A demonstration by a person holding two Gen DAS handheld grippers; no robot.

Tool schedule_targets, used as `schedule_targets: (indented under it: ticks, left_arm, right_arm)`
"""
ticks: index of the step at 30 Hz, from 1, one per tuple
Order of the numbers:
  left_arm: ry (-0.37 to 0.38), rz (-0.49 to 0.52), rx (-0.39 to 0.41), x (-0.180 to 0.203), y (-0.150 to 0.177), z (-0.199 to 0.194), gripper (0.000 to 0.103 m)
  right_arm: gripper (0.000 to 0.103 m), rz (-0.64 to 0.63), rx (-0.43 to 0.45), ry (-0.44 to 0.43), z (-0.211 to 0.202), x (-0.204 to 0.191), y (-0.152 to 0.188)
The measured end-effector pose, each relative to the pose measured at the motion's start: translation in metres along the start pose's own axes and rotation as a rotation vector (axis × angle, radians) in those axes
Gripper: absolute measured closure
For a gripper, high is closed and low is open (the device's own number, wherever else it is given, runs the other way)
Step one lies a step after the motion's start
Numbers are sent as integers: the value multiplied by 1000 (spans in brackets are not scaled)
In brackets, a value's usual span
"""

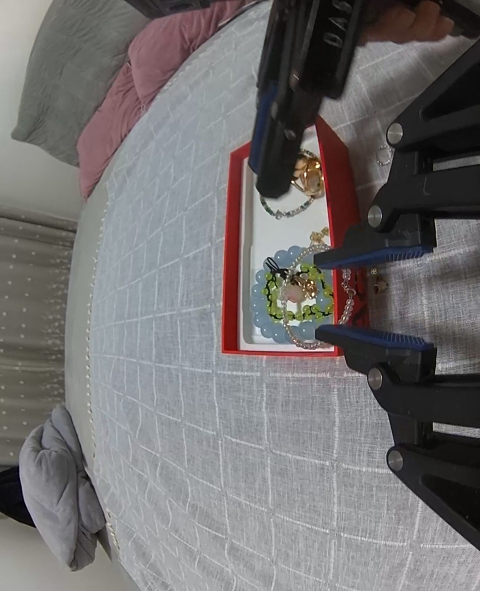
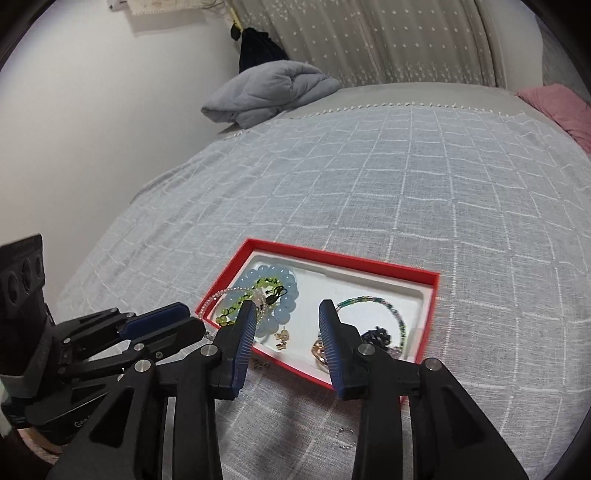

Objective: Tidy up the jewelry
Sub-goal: 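Open both tools over the box and withdraw toward the silver ring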

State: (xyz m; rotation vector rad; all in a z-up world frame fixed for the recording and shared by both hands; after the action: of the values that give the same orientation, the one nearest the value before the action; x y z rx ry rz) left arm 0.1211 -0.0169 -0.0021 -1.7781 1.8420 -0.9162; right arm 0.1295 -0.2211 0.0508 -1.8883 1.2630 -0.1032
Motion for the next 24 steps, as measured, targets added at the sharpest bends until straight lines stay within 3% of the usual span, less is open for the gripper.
schedule_targets:
  ticks: [9,11,16,20,24]
  left_arm:
    - [-38,41,1,3,10,-18,34]
    - [-44,48,-4,3,15,-23,29]
    - [-52,68,-25,4,26,-29,23]
    - [-47,90,-44,6,36,-32,21]
    - [-53,102,-55,8,46,-30,13]
  right_arm:
    - [62,-14,-14,97,-35,5,13]
    - [56,-34,-27,132,-39,5,19]
    - [53,-65,-54,175,-46,3,35]
    - [43,-57,-69,202,-50,6,46]
    - [40,-49,-91,223,-49,9,59]
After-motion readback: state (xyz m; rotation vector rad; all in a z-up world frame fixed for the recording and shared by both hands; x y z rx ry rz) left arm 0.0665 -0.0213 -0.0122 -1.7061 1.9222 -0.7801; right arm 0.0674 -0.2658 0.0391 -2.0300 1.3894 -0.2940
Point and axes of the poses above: each gripper's, at about its wrist camera, not at the fingertips, and z roughly the way its jaws point, x to its right, y to its underside, the point moved 7 cm from there along z, roughly the way its jaws point
